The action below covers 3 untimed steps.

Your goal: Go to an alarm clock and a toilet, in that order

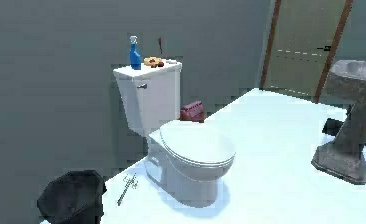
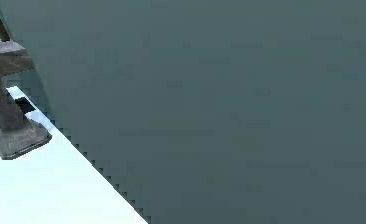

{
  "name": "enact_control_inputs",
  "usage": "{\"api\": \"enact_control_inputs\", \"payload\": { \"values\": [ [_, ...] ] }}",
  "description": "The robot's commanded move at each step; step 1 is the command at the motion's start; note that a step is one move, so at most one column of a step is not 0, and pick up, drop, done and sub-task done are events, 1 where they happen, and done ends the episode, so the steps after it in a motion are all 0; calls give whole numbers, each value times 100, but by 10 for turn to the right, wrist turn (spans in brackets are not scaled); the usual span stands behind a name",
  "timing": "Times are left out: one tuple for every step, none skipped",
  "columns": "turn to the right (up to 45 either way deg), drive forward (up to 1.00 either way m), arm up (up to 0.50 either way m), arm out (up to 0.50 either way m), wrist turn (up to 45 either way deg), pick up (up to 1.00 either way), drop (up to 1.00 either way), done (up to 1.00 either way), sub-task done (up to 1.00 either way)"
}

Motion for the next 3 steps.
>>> {"api": "enact_control_inputs", "payload": {
  "values": [
    [-210, 0, 0, 0, 0, 0, 0, 0, 0],
    [0, 35, 0, 0, 0, 0, 0, 0, 0],
    [240, 0, 0, 0, 0, 0, 0, 0, 0]
  ]
}}
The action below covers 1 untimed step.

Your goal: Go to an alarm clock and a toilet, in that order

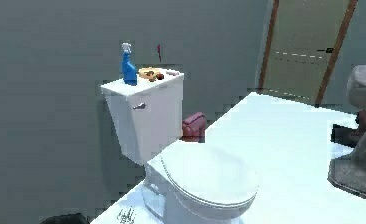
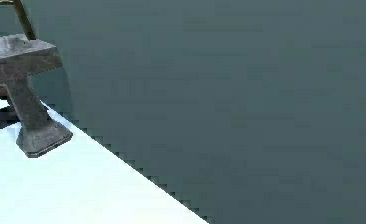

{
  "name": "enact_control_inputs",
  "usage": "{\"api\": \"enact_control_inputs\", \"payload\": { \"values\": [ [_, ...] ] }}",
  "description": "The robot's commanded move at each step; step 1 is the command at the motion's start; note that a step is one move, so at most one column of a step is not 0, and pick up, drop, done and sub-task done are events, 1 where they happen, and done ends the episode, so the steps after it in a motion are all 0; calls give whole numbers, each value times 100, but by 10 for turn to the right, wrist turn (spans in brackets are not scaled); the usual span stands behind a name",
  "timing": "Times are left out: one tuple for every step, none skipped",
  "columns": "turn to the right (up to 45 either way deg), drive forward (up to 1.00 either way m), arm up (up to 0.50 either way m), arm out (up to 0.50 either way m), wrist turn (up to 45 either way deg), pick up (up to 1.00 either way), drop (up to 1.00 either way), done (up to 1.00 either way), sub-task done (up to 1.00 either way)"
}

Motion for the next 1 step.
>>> {"api": "enact_control_inputs", "payload": {
  "values": [
    [0, 0, 0, 0, 0, 0, 0, 100, 0]
  ]
}}
